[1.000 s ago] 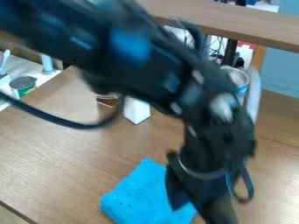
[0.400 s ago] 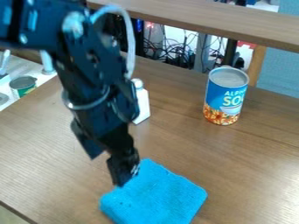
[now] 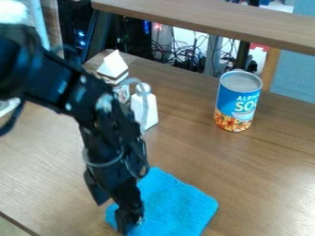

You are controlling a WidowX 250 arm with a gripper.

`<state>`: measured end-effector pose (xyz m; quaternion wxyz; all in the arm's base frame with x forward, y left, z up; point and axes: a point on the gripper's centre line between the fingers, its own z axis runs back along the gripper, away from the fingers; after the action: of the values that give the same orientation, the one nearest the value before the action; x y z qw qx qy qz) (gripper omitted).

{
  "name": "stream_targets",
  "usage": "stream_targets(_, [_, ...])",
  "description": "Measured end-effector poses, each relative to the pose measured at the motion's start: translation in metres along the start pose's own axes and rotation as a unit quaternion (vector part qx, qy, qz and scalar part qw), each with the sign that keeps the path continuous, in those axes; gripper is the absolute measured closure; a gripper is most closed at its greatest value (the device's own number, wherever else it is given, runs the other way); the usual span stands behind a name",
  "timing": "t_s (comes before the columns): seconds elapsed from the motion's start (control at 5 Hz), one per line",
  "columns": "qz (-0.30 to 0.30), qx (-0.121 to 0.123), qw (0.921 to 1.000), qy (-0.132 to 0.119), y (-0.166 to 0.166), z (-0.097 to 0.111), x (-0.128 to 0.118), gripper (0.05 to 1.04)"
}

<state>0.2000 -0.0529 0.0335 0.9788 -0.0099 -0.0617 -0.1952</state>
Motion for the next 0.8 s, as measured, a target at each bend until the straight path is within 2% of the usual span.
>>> stream_targets(0.4, [0.01, -0.009, 0.9999, -0.001, -0.002, -0.013, 0.012, 0.083])
stream_targets(0.8, [-0.031, -0.013, 0.9994, 0.0, -0.029, -0.018, 0.048, 0.083])
